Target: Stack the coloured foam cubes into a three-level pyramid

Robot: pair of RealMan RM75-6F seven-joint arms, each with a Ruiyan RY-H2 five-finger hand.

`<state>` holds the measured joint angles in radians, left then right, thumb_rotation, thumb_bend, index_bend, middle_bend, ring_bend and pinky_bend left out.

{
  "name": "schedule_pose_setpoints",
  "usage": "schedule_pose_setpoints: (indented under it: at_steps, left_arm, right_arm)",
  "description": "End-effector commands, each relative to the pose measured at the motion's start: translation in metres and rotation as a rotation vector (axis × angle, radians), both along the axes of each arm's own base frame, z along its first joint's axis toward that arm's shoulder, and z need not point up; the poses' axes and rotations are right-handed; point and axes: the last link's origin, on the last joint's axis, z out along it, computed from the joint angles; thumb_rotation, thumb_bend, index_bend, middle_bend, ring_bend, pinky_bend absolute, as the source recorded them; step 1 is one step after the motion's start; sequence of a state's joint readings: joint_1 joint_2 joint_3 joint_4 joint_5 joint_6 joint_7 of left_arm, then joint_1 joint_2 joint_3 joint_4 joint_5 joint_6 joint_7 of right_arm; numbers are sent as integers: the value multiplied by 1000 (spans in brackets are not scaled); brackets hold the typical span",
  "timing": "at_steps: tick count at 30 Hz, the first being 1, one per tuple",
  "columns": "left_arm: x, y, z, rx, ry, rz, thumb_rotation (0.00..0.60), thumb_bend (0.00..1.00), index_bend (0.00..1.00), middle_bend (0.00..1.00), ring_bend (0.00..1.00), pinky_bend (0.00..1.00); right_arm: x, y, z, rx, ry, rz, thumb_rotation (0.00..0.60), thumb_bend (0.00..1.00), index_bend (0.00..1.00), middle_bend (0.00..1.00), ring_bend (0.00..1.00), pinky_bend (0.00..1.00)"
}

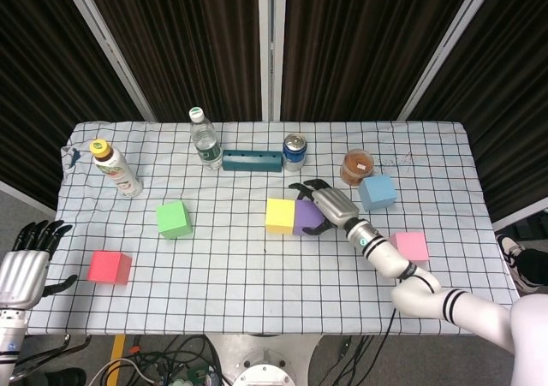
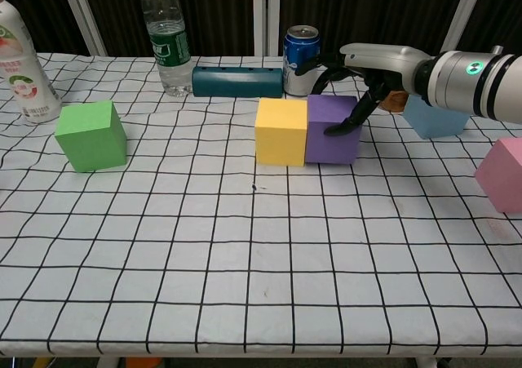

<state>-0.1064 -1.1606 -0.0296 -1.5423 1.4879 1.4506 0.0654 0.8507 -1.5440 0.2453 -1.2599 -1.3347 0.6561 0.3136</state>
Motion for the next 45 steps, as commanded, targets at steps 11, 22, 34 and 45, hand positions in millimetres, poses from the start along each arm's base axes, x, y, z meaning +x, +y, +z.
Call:
schedule_pose_setpoints:
  at_steps: [11, 22, 34, 45]
  left_arm:
    - [-3, 0, 0, -2, -9, -2, 600, 103, 157, 110, 74, 84]
    - [-4, 0, 0, -2, -15, -3, 600, 103, 157, 110, 74, 84]
    - [-5, 1, -1, -10, -15, -13, 600, 104, 157, 110, 74, 84]
    - [-6, 1, -2, -12, -20, -10, 600, 103, 158, 110, 74, 84]
  right_arm:
    - [8, -4, -8, -27, 23, 31, 600, 179, 117, 373, 75, 58]
    - [11, -6, -10, -30, 16, 21, 600, 178, 113, 371, 75, 58]
    - [24, -2, -19, -39, -15, 17, 600, 178, 113, 373, 75, 58]
    - [24, 0, -28, -19, -1, 0, 600, 178, 112, 373, 75, 56]
